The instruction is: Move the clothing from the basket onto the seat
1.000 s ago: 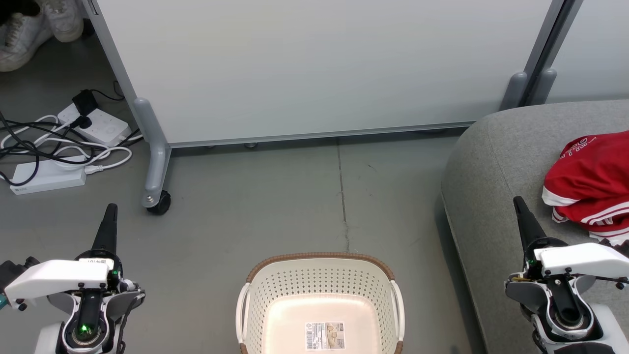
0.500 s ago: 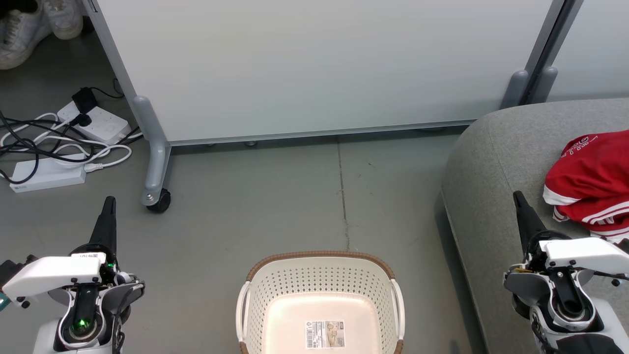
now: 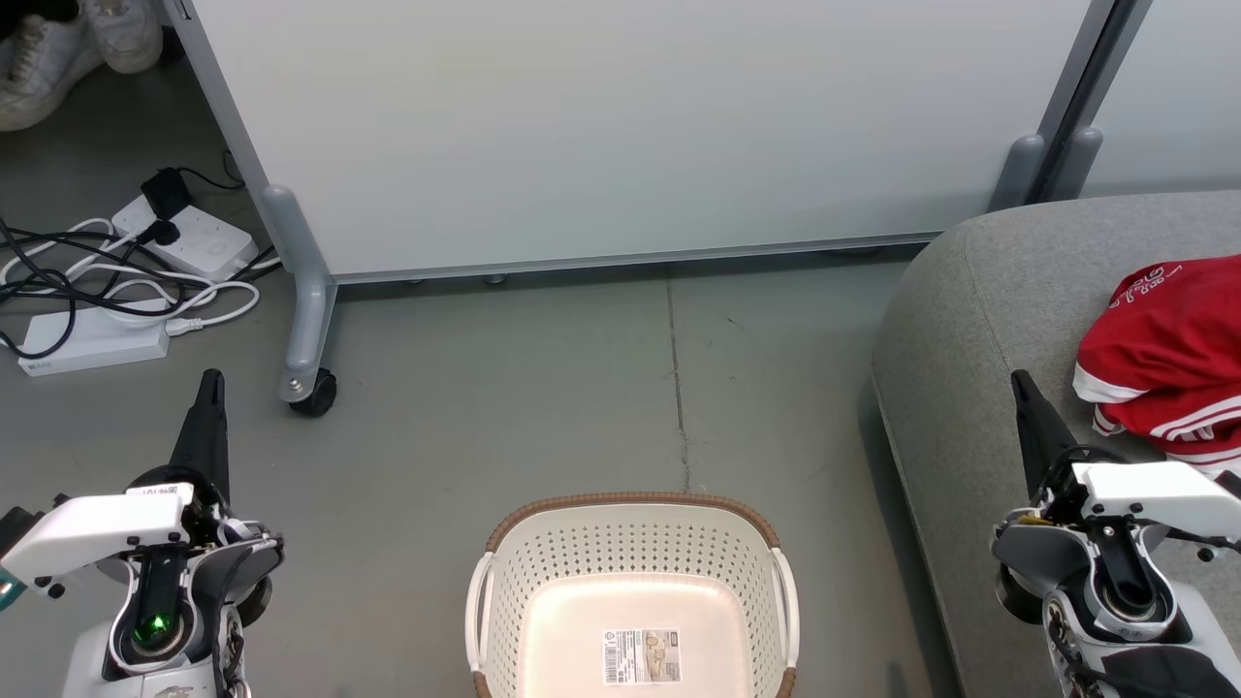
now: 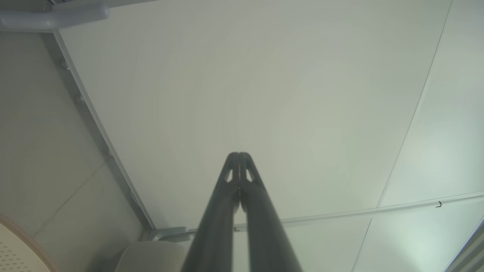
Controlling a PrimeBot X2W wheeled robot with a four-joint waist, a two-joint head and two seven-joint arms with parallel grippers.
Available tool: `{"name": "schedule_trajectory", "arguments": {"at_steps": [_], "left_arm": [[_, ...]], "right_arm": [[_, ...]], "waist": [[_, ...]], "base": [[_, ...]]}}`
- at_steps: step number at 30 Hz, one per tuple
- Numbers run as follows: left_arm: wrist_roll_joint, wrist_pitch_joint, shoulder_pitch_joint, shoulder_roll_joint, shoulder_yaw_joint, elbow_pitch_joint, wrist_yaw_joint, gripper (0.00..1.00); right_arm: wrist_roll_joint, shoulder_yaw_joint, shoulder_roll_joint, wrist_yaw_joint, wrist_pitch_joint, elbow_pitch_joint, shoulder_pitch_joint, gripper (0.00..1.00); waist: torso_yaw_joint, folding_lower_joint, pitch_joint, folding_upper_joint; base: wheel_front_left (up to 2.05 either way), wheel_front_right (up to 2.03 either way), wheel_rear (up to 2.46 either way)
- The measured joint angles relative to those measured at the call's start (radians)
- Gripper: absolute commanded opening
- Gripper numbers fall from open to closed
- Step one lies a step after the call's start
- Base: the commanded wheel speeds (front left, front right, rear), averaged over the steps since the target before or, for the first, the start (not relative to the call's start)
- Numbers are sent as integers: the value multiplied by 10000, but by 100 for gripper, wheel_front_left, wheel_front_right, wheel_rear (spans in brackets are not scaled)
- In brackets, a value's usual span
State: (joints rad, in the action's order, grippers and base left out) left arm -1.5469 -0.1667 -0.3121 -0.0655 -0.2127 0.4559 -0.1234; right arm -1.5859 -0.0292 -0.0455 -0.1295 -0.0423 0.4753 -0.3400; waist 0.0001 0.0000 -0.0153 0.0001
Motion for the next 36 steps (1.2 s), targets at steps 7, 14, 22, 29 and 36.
{"name": "schedule_trajectory", "arguments": {"at_steps": [7, 14, 22, 29, 36], "left_arm": [[-217, -84, -73, 61, -102, 79, -71, 0], [-217, -86, -77, 63, -105, 81, -71, 0], [-217, -86, -78, 65, -107, 81, -73, 0], [-217, -86, -79, 67, -109, 81, -73, 0], [-217, -86, -79, 67, -111, 81, -73, 0]], "right_arm": [[-311, -2, -4, 0, -6, 107, -105, 0], [-313, -2, -2, 0, -12, 107, -105, 0], [-313, 0, -4, 0, -12, 107, -105, 0], [-313, 0, -2, 0, -12, 107, -105, 0], [-313, 0, -4, 0, -12, 107, -105, 0]], "waist": [[3, 0, -16, 0], [3, 0, -16, 0], [2, 0, -16, 0], [3, 0, -16, 0], [3, 0, -15, 0]], "base": [[0, 0, 0], [0, 0, 0], [0, 0, 0], [0, 0, 0], [0, 0, 0]]}}
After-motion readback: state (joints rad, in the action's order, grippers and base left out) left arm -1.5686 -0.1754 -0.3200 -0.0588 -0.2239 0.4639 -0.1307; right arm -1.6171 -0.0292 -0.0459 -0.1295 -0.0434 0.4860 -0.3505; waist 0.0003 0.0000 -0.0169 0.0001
